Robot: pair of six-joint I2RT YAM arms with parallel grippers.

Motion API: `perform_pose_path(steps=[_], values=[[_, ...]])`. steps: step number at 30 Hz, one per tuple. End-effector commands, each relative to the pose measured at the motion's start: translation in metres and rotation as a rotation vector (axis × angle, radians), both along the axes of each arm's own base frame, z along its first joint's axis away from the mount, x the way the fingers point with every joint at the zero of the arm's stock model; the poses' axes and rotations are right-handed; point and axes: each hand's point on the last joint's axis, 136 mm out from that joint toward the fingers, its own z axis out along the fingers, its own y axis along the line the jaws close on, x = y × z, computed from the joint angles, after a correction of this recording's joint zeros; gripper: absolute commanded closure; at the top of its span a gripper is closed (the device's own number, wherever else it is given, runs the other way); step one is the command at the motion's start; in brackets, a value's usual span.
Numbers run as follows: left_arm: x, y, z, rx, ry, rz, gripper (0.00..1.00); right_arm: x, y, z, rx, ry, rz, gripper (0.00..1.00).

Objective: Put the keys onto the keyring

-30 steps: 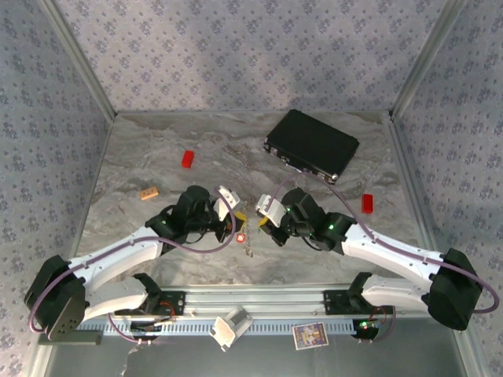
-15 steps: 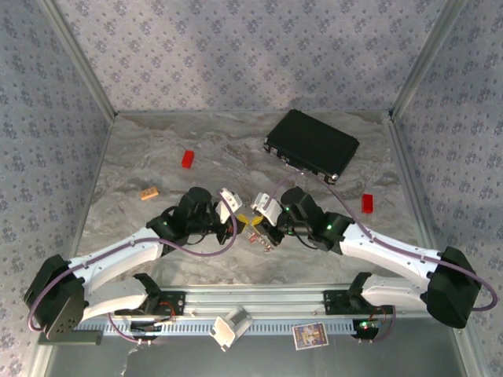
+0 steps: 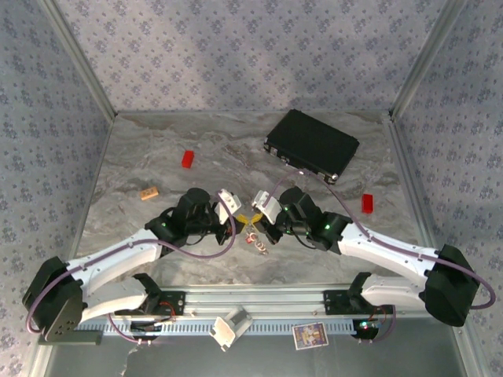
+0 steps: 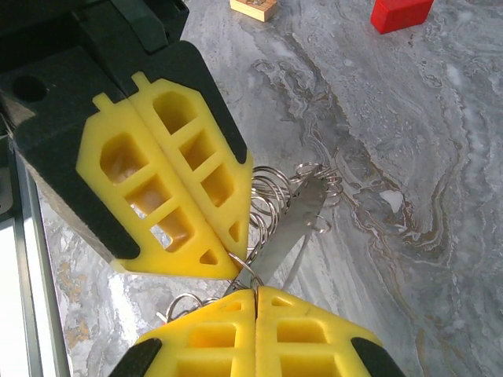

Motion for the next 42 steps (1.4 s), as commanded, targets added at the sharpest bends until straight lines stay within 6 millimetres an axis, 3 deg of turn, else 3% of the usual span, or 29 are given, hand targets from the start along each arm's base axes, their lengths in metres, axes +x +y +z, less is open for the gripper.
perform_pose_path(steps=[1, 7, 15, 26, 28, 32, 38, 42], values=[[-0.007, -0.004, 0.015, -0.045, -0.059, -0.044, 1.0, 0.011, -0.001, 0.005, 0.01, -0.008, -0.06, 1.0], [-0.008, -0.002, 0.016, -0.031, -0.129, -0.054, 1.0, 0.017, -0.006, -0.001, 0.021, 0.064, -0.122, 1.0], [-0.011, -0.003, 0.019, -0.004, -0.296, -0.07, 1.0, 0.014, 0.002, -0.013, 0.035, 0.203, -0.136, 1.0], [-0.01, -0.001, 0.021, -0.039, -0.329, -0.051, 1.0, 0.009, 0.005, -0.019, 0.05, 0.268, -0.103, 1.0], [-0.01, -0.002, 0.02, -0.046, -0.323, -0.047, 1.0, 0.007, 0.005, -0.018, 0.056, 0.272, -0.091, 0.95], [-0.01, -0.003, 0.021, -0.071, -0.314, -0.036, 1.0, 0.002, 0.006, -0.015, 0.064, 0.267, -0.056, 0.73], [-0.006, -0.001, 0.02, -0.131, -0.31, 0.011, 1.0, 0.004, -0.013, -0.002, 0.068, 0.112, -0.01, 0.6], [-0.008, -0.002, 0.02, -0.161, -0.325, 0.006, 1.0, -0.01, -0.015, 0.011, 0.103, -0.025, 0.148, 0.53]])
